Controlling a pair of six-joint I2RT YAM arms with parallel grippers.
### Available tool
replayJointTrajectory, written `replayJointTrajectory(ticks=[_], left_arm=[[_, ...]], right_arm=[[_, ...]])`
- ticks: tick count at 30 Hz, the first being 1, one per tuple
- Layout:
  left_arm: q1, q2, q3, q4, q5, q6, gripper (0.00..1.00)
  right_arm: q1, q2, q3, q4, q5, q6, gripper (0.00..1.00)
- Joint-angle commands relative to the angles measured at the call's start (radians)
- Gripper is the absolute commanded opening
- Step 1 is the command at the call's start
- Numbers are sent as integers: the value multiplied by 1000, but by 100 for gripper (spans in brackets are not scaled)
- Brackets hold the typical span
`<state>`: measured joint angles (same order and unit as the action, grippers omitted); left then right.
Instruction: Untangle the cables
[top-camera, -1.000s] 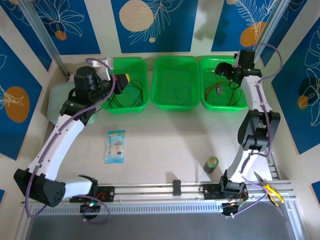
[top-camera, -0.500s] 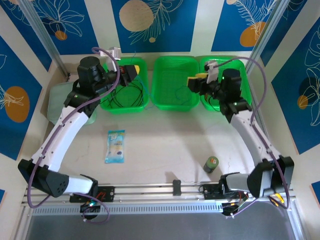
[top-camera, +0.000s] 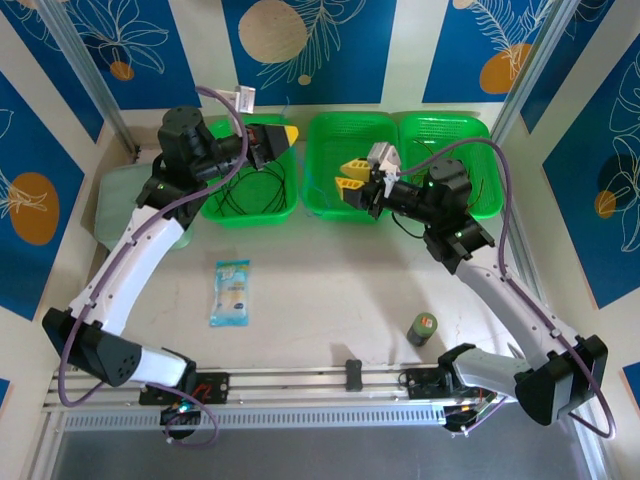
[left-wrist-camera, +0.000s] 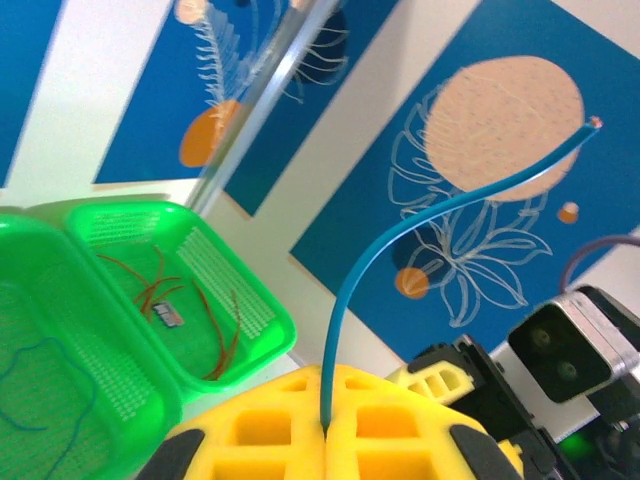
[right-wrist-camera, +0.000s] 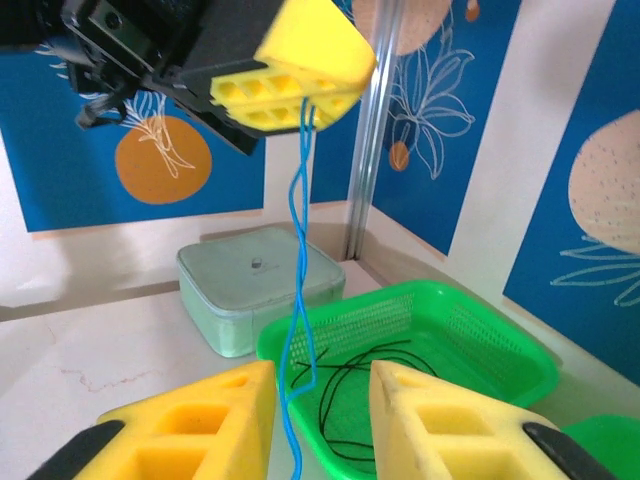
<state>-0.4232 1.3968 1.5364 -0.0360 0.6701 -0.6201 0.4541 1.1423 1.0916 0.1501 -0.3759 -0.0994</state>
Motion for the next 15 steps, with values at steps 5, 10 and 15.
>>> replayJointTrajectory(ticks=[5, 10, 15], left_arm=[[-32, -39, -51, 167, 113, 130, 0], [-46, -33, -46, 82, 133, 266, 0], [-103, -59, -95, 73, 115, 470, 0]], right_arm=[[16, -30, 86, 3, 11, -7, 32], [15, -43, 142, -41, 6, -1, 32], [14, -46, 183, -44, -27, 32, 32]])
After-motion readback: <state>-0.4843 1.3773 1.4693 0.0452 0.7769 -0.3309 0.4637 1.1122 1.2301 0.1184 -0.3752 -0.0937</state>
